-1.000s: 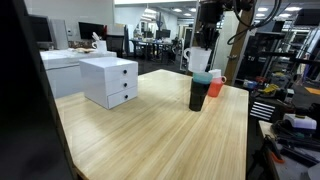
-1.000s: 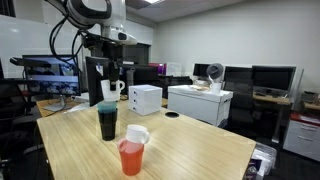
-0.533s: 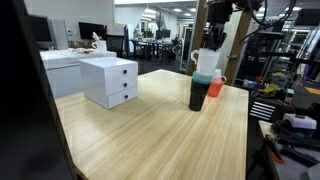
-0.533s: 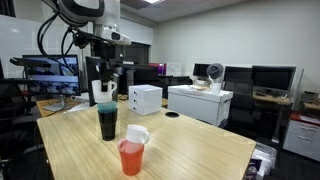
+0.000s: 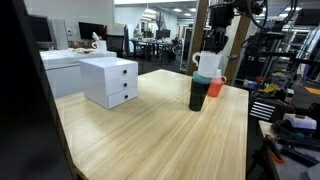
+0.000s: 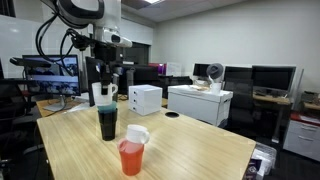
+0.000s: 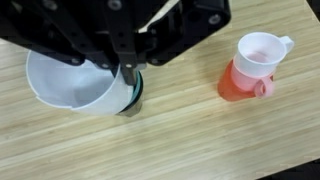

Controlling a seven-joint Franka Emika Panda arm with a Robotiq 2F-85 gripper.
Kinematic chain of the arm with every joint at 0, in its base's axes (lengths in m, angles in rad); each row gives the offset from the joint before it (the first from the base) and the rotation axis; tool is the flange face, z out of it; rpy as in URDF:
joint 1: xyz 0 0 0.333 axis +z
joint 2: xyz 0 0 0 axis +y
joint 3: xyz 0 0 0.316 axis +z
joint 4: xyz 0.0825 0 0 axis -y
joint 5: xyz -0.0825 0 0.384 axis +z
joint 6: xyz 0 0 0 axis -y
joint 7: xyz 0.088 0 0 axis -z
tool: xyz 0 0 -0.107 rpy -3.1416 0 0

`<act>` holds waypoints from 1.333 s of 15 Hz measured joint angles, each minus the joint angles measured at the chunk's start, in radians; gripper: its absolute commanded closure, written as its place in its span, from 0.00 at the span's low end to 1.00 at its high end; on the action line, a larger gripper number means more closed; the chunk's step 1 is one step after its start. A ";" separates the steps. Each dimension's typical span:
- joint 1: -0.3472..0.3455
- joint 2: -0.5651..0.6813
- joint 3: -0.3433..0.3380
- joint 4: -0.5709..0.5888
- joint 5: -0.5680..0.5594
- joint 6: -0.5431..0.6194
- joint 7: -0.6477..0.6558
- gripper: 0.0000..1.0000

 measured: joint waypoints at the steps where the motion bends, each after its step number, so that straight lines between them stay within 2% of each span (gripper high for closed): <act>1: 0.000 0.001 -0.001 0.000 0.002 0.006 0.000 0.97; 20: 0.001 0.058 -0.001 0.057 0.041 0.039 0.000 0.97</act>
